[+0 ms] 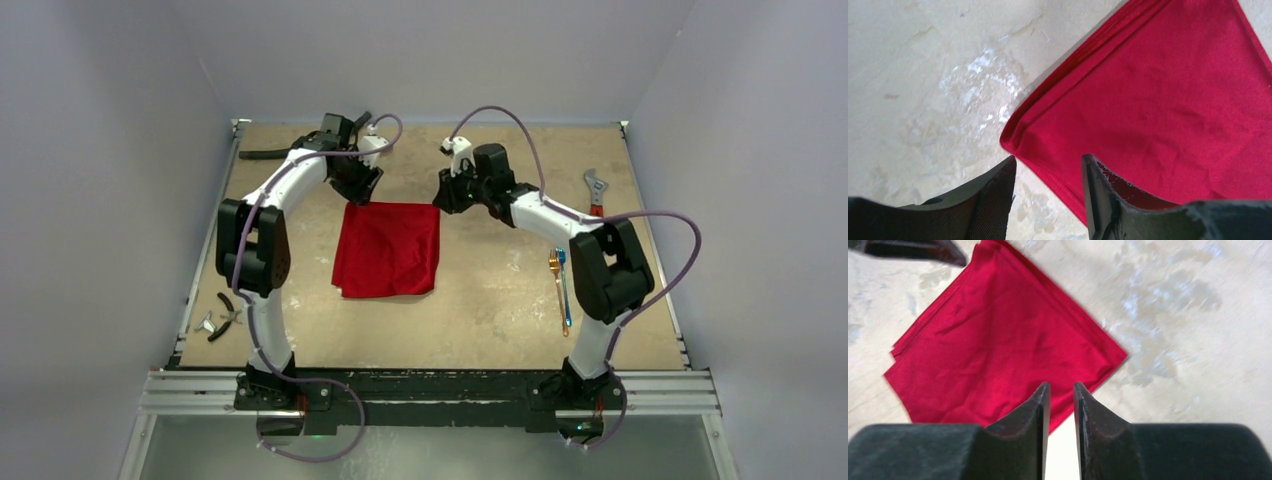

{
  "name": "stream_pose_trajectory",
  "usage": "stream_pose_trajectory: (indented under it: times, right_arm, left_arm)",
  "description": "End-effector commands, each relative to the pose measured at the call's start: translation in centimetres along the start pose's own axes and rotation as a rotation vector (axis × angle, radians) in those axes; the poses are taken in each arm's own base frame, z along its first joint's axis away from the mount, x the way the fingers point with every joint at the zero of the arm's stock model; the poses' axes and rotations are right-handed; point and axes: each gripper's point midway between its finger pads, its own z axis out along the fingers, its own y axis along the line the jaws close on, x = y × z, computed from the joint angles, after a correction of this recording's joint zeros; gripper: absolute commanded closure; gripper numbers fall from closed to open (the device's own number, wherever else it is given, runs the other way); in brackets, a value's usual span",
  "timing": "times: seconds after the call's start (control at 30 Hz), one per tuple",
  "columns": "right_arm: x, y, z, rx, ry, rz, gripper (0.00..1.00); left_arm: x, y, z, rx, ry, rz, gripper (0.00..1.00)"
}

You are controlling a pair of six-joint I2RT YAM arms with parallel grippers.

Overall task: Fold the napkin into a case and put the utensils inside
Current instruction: Turn over the upper triangle folded napkin at the center of the board, then smooth out the lower triangle-folded napkin at the center of the board.

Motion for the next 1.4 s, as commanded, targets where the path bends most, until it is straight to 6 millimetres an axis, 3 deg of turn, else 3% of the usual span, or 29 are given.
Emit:
stream_pose_trajectory:
  times: [0.0,0.13,0.23,0.5,0.7,1.0,1.37]
  right_arm:
    - [2.2,2.3,0.0,-0.097,-0.013,0.128,0.77]
    - [4.1,3.1,0.8,-0.155,0.0,0.216,0.56]
    - [4.3,2.8,1.4,-0.177,0.001,0.264,0.45]
    - [3.8,0.9,1.4,-0.181,-0.027,0.378,0.41]
    - [4.5,0.5,2.4,-0.182,-0.011,0.411,0.41]
    - [4.3,-1.1,3.9,-0.124,-0.013,0.403,0.44]
    - [4.3,-1.9,4.5,-0.088,-0.019,0.413,0.48]
  left_arm:
    - [-4.3,-1.0,0.9,0.092,-0.098,0.002,0.52]
    - [-8.3,-2.3,2.9,0.137,-0.187,-0.015,0.54]
    - [-9.9,-3.6,5.2,0.168,-0.2,0.004,0.56]
    - [-10.5,-6.1,10.3,0.249,-0.162,0.052,0.63]
    - [-9.9,-6.4,12.3,0.258,-0.149,0.067,0.69]
    - [-8.7,-7.2,13.0,0.291,-0.124,0.079,0.75]
    - [-10.0,-7.6,9.2,0.317,-0.167,0.15,0.75]
